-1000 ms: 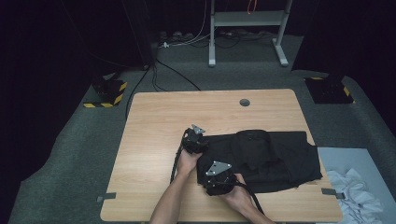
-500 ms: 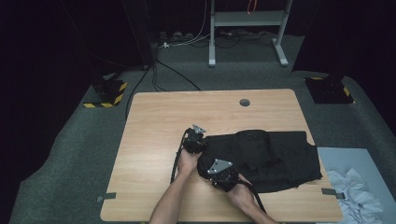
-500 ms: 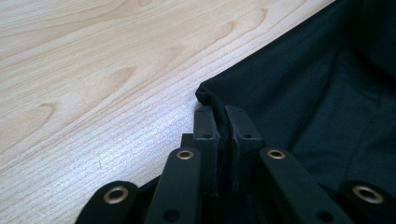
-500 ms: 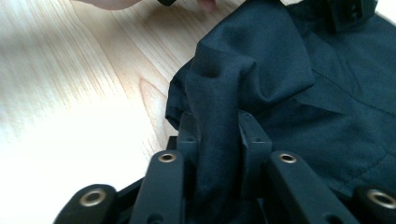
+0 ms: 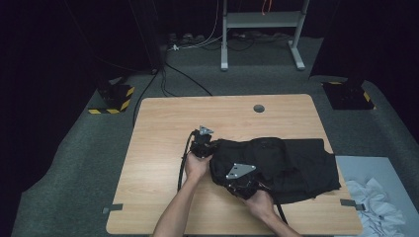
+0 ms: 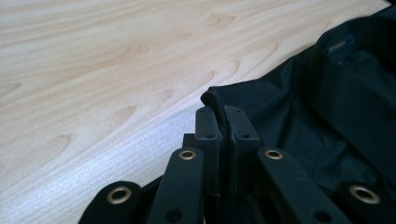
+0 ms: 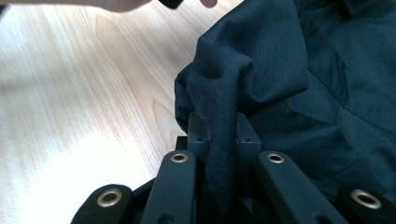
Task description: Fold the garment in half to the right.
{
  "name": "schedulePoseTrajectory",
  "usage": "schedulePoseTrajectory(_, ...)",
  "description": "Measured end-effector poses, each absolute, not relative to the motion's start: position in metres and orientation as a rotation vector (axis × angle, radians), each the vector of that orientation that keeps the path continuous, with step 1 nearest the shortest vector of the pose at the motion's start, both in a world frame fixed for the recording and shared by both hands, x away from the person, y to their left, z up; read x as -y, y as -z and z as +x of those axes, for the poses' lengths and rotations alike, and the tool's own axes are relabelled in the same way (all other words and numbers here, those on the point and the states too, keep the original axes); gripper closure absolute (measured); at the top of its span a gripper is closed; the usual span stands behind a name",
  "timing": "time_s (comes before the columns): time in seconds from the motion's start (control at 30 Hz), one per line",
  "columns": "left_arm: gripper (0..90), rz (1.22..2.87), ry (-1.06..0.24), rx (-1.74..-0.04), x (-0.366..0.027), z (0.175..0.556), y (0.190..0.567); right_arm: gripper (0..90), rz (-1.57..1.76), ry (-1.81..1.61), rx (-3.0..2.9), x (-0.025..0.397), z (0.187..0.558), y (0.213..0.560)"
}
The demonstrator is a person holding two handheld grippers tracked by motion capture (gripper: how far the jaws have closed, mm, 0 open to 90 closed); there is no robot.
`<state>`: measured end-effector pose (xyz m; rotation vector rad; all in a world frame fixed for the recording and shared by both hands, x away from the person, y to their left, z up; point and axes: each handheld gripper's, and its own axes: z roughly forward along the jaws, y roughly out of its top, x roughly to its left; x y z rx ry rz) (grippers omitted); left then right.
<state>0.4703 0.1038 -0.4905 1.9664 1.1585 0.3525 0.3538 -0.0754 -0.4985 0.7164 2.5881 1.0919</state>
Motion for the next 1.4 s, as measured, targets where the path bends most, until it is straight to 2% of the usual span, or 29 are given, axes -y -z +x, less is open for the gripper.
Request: schedulePoseTrajectory(1.4, 86.2, 1.964, -0.274, -1.010, -0.102, 0.480, 0.410, 83.0, 0.724, -1.391, -2.499, 0.097, 0.352, 0.436)
